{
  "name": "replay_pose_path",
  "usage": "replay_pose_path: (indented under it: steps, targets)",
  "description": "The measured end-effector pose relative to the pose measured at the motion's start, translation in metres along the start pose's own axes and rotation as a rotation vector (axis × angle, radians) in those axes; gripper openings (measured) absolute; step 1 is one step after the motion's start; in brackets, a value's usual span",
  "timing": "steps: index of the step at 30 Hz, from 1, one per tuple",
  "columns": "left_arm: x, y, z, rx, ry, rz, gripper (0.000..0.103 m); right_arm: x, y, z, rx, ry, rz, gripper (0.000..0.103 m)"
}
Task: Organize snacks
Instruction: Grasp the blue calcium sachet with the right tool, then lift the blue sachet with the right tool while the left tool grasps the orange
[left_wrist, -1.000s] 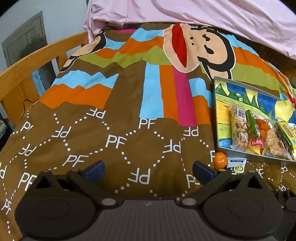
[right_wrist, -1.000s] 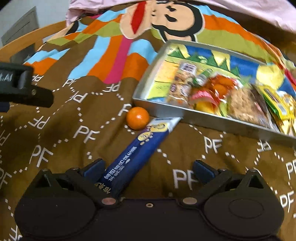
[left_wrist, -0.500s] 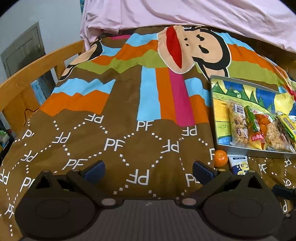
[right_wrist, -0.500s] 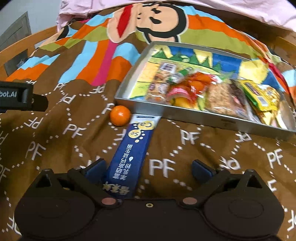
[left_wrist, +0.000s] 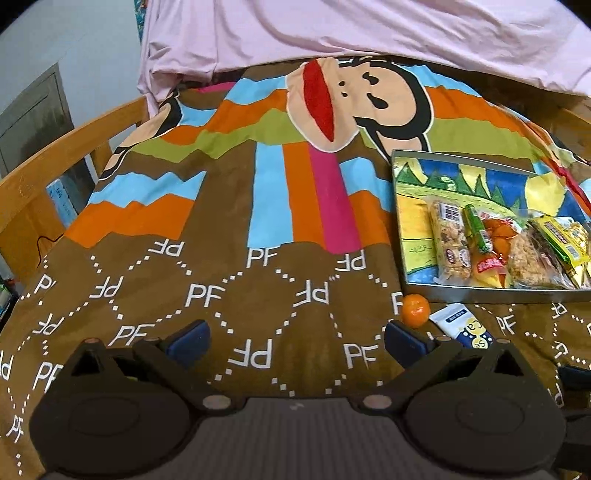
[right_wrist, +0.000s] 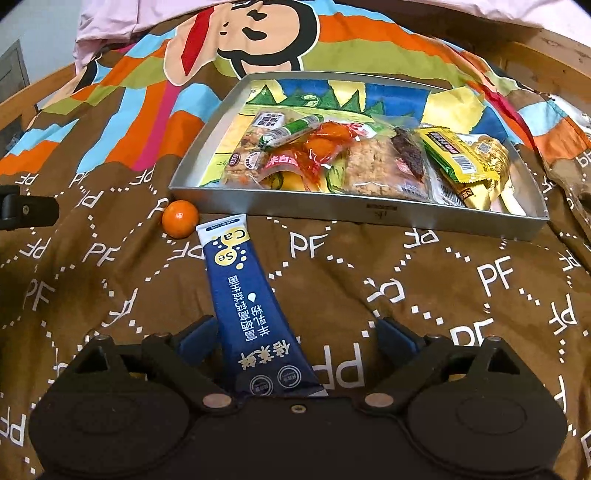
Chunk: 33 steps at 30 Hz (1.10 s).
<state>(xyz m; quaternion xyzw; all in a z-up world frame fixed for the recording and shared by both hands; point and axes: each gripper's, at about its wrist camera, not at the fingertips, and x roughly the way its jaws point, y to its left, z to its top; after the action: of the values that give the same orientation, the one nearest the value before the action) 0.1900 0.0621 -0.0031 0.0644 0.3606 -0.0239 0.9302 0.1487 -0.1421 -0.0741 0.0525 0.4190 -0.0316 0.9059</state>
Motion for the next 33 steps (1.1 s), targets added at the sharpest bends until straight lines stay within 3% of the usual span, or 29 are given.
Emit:
replay_pose_path:
  steps: [11,17,19,24,29,33]
  targets:
    - [0.009,-0.01,-0.001,0.028,-0.011,-0.058,0.103,0.013,0.005,0.004,-0.053,-0.006,0.033,0.095]
    - [0.013,-0.022,-0.005,0.096,-0.01,-0.042,0.103,0.012,0.008,0.008,-0.129,0.016,0.078,0.077]
    - [0.012,-0.025,-0.007,0.12,-0.018,-0.036,0.103,0.011,0.008,0.009,-0.163,0.028,0.099,0.065]
    - [0.013,-0.03,-0.008,0.144,-0.019,-0.04,0.103,0.006,0.004,0.014,-0.271,0.068,0.153,0.046]
    - [0.016,-0.036,-0.008,0.163,-0.017,-0.045,0.103,-0.001,-0.009,0.014,-0.363,0.089,0.168,0.044]
    - [0.021,-0.044,-0.01,0.19,-0.034,-0.034,0.103,0.001,-0.026,0.012,-0.219,0.09,0.182,0.044]
